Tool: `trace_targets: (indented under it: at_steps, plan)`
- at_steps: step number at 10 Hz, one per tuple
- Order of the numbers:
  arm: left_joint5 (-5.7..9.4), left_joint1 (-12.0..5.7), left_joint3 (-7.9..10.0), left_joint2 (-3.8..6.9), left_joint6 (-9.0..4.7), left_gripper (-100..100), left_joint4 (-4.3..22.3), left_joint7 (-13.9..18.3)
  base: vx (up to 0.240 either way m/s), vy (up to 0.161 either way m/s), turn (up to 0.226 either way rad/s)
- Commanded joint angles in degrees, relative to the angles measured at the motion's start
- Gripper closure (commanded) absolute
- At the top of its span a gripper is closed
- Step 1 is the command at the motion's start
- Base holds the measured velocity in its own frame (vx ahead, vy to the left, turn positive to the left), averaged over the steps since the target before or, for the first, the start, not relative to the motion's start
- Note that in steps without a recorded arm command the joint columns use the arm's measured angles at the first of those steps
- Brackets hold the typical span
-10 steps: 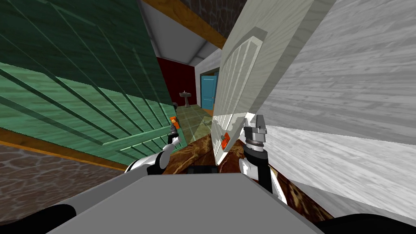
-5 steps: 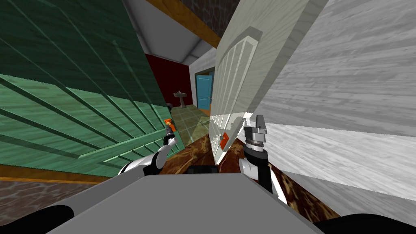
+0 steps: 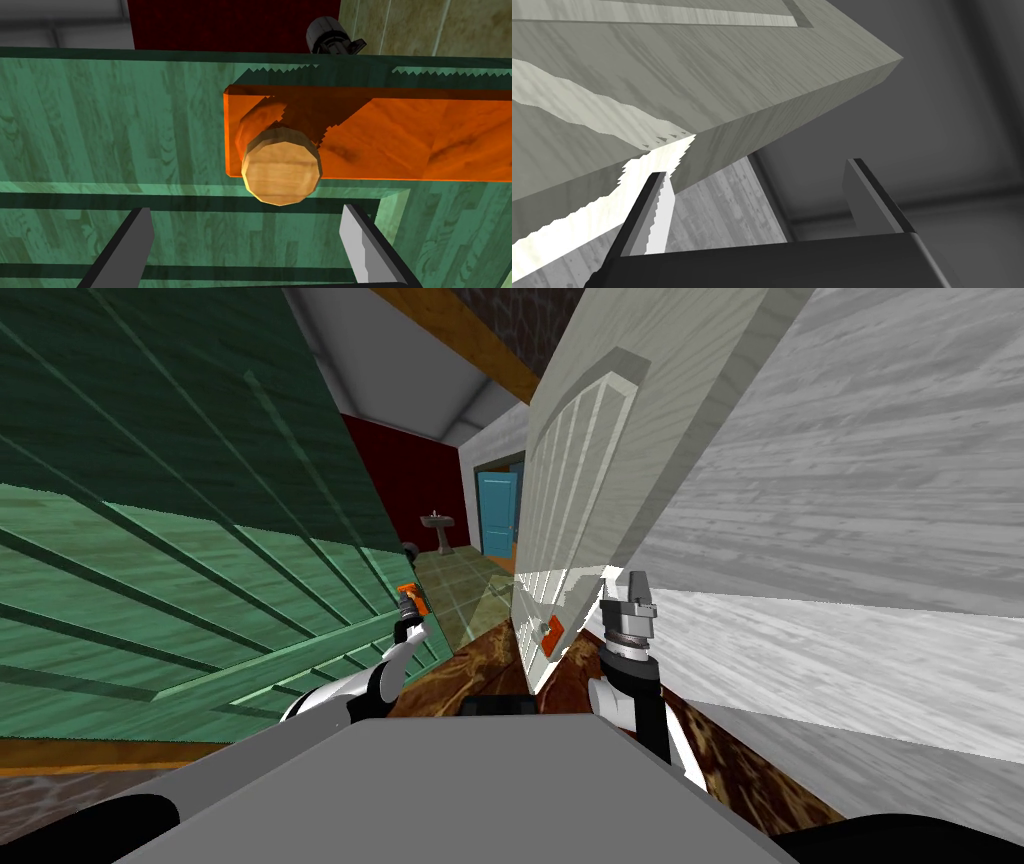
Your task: Pull the door open
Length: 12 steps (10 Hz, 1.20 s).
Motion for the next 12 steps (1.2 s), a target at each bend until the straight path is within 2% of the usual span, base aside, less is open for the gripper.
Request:
trace_targets:
  at_steps: [1,2,3,4,6,7,8,10,11,12]
  plan:
    - [-0.08,-0.04,-0.21,0.26,-0.42,-100,2.9,0.4,-0.005,-0.006,0.003]
    - [0.30,0.34,0.44,1.13,-0.45,-100,3.2,0.5,0.020,0.016,-0.146]
    - [0.30,0.34,0.44,1.13,-0.45,-100,3.2,0.5,0.029,0.027,-0.085]
    - [1.01,1.06,1.67,2.79,-0.51,-100,3.5,0.8,0.075,0.071,-0.233]
    - [1.01,1.06,1.67,2.79,-0.51,-100,4.6,0.8,0.046,0.057,-0.099]
    - [1.01,1.06,1.67,2.79,-0.51,-100,3.6,0.8,0.000,-0.001,0.020]
    - [1.59,1.66,2.69,4.16,-0.56,-100,3.7,0.9,0.029,0.021,-0.210]
    - [1.59,1.66,2.69,4.16,-0.56,-100,3.7,0.9,0.034,0.038,-0.079]
    - [2.11,2.19,3.58,5.36,-0.61,-100,3.9,1.1,0.048,0.052,-0.223]
    - [2.11,2.19,3.58,5.36,-0.61,-100,1.7,1.1,0.047,0.070,-0.128]
